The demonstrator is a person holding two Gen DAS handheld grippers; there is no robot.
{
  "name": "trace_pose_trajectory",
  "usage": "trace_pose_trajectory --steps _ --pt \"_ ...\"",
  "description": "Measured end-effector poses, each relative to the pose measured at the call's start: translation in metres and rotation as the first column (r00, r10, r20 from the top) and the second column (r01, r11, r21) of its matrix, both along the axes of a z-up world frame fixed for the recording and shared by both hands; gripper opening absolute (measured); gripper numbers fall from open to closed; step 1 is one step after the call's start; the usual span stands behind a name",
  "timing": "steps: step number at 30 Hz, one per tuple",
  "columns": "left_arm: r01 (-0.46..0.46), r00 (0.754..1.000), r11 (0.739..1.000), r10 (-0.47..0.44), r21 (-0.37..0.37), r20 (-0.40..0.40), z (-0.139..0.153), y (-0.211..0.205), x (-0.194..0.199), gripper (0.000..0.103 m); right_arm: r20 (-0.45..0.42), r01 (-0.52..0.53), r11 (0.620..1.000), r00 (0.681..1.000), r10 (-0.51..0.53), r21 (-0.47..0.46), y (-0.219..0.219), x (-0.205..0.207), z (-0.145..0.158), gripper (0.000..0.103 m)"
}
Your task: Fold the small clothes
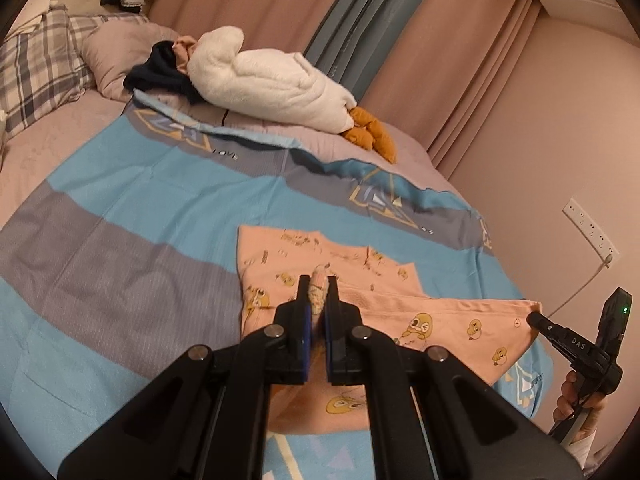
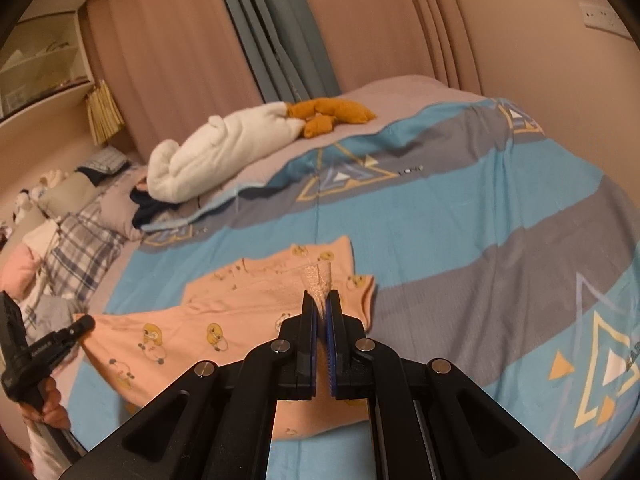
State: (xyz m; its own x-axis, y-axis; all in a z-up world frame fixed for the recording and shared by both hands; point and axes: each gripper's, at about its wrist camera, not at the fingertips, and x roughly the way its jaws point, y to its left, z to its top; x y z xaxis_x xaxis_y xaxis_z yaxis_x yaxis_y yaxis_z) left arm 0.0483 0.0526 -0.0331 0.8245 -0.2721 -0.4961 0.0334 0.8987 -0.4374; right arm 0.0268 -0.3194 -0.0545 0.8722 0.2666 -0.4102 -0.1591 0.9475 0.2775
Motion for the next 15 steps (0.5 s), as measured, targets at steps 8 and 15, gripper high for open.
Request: trace_pose_trajectory --steps 8,15 --pt "0.009 1.000 1.000 -0.009 -0.013 0.022 0.013 0.000 0.003 0.004 0.027 -0.007 1.000 1.000 0.007 0.019 -0.001 0.002 0.007 0.006" --pt "0.022 0.999 1.000 -0.022 -0.008 0.031 0.020 -0.001 0.012 0.004 0.043 -0.014 1.000 0.999 0.013 0.026 0.001 0.006 0.010 0.006"
